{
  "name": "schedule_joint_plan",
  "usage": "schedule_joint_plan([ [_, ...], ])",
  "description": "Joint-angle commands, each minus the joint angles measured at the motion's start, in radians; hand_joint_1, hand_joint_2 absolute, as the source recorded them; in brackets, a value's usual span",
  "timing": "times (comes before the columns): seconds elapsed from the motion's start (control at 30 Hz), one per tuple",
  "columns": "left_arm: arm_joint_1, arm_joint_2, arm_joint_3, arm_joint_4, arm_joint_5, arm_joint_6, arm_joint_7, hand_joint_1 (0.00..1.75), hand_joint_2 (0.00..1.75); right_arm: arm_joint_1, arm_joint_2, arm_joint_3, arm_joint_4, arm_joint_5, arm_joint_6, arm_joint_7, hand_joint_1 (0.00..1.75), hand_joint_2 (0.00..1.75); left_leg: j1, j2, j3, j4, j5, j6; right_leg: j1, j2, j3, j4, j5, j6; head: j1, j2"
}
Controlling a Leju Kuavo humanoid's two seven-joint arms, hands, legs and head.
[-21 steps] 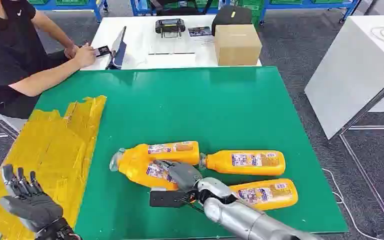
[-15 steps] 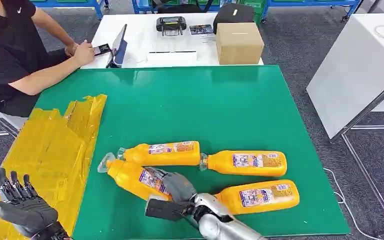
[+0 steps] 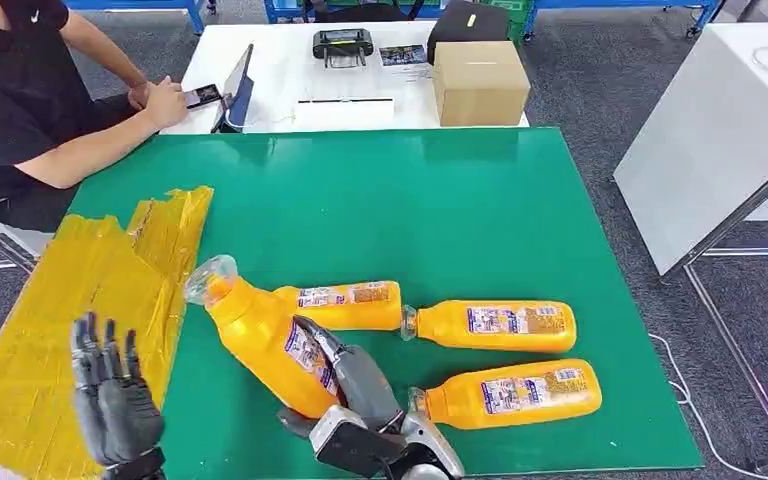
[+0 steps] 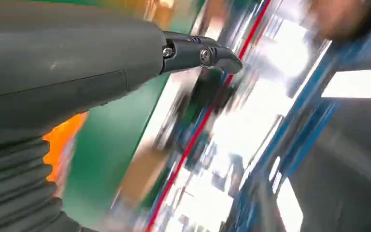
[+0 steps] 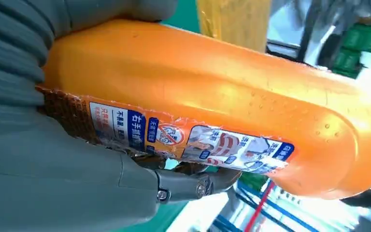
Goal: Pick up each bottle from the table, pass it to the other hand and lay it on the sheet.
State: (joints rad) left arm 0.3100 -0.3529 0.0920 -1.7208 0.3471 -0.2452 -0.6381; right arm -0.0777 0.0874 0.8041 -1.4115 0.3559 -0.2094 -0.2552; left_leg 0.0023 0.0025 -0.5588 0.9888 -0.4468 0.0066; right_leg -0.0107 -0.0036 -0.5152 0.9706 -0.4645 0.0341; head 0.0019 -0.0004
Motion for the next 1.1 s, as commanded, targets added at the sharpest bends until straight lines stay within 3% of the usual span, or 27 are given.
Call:
schedule_joint_plan([
  [0.03,0.002,0.004,-0.041,0.151,-0.025,-0.209,0.027,0.0,1.75,-0.04,0.008,-0.016,0.049,0.022,0.099,0.01,1.75,1.75,0.0,0.001,0.002,-0.001,0.0,0.0,0.001,0.001,0.002,-0.002,0.0,-0.001,0.0,0.0],
  [0.43,-0.027,0.004,0.0,0.199,-0.034,-0.268,0.038,0.0,1.75,-0.159,0.012,0.091,0.213,0.046,0.213,0.044,1.75,1.75,0.001,0.002,0.002,-0.002,0.0,0.0,0.001,0.003,0.001,-0.002,0.001,-0.001,0.0,0.0],
  [0.9,-0.049,0.006,0.024,0.256,-0.125,-0.353,0.034,0.0,1.75,-0.32,0.119,0.304,0.481,0.1,0.281,0.057,1.75,1.75,0.002,0.003,0.003,-0.002,-0.001,-0.001,0.003,0.004,0.002,-0.003,0.001,-0.002,0.0,0.0],
  [0.93,-0.05,0.005,0.025,0.257,-0.125,-0.354,0.033,1.75,1.75,-0.322,0.119,0.303,0.48,0.099,0.281,0.057,1.75,1.75,0.001,0.002,0.002,-0.002,0.0,-0.001,0.001,0.002,0.001,-0.002,0.001,-0.001,0.0,0.0],
  [1.1,-0.053,0.005,0.025,0.258,-0.126,-0.354,0.032,1.75,1.75,-0.323,0.116,0.302,0.479,0.099,0.282,0.056,1.75,1.75,0.001,0.001,0.0,-0.001,0.0,0.0,0.001,0.001,0.001,-0.001,0.0,-0.001,0.0,0.0],
])
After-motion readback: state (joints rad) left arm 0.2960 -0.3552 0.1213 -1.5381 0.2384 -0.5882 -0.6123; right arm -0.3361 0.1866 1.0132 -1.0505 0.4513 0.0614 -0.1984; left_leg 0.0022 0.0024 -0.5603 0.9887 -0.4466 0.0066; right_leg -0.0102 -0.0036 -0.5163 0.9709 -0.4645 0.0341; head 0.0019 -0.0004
